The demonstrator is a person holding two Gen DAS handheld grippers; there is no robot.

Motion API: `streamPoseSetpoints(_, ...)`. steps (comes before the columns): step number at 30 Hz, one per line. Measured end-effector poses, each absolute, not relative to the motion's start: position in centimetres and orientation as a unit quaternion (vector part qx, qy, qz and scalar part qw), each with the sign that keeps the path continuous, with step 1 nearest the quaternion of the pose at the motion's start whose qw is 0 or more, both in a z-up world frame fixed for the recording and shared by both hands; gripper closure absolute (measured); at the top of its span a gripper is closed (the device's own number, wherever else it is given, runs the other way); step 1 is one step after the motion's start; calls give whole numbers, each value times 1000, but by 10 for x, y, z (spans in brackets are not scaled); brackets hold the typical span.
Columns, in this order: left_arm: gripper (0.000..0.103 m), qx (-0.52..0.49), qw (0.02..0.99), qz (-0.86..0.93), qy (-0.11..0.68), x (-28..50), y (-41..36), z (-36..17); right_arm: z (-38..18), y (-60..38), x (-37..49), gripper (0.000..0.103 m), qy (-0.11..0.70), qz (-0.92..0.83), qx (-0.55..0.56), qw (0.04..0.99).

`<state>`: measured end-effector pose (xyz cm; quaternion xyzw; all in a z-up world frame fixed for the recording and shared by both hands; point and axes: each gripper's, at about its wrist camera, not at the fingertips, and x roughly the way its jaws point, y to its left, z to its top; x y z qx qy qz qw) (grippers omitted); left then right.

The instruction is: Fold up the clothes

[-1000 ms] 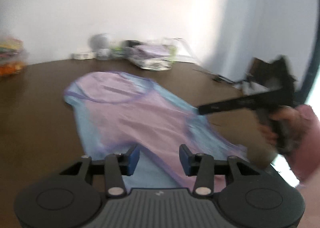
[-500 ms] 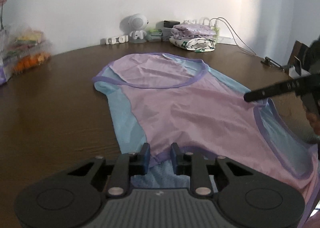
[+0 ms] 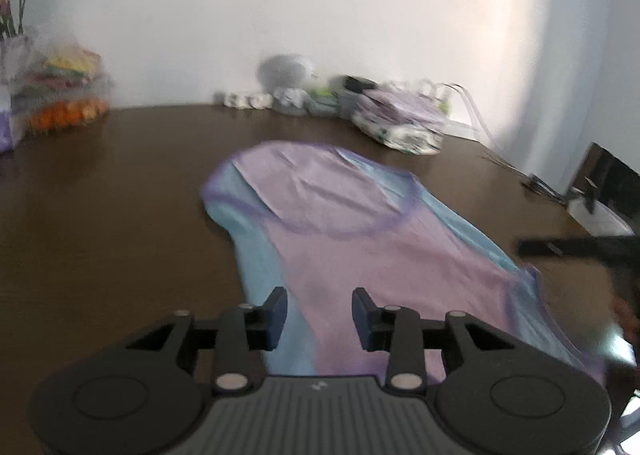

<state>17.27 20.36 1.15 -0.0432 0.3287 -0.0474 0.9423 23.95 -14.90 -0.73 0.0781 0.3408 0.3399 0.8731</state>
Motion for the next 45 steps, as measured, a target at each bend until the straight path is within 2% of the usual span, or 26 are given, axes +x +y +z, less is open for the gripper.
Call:
streamPoseSetpoints(2, 72, -31, 940, -28, 338, 200, 215, 18, 10, -127, 229, 55, 338, 363, 18, 868)
streamPoseSetpoints(4, 72, -22, 938, -10, 347, 225, 226, 22, 28, -99, 215, 44, 323, 383, -56, 864)
streamPoseSetpoints(5, 72, -20, 936, -2, 350, 236, 230, 22, 36, -85, 206, 43, 313, 392, -91, 860)
streamPoseSetpoints(10, 72, -79, 929, 25, 359, 278, 260, 9, 49, -39, 153, 31, 274, 451, -192, 828)
streamPoseSetpoints(14, 72, -95, 932, 17, 349, 312, 265, 6, 32, -26, 125, 31, 289, 459, -206, 814)
streamPoseSetpoints(15, 78, -84, 933, 10, 351, 321, 260, 6, 27, -26, 121, 32, 298, 455, -206, 814)
streamPoseSetpoints(17, 83, -43, 934, -11, 355, 339, 244, 5, 19, -35, 117, 43, 315, 434, -195, 821)
streamPoseSetpoints(18, 83, -18, 933, -17, 360, 346, 233, 3, 16, -42, 115, 53, 324, 422, -183, 827)
streamPoseSetpoints(19, 83, 2, 931, -20, 365, 352, 224, 1, 14, -48, 114, 57, 332, 411, -172, 832)
streamPoseSetpoints(25, 81, 83, 918, -14, 387, 367, 192, -14, 1, -87, 105, 54, 381, 337, -99, 855)
streamPoseSetpoints(36, 80, 83, 918, 18, 388, 367, 197, -24, -18, -93, 92, 54, 396, 337, -130, 844)
streamPoseSetpoints(45, 80, 104, 917, 41, 382, 387, 190, -26, -22, -107, 99, 45, 382, 337, -140, 849)
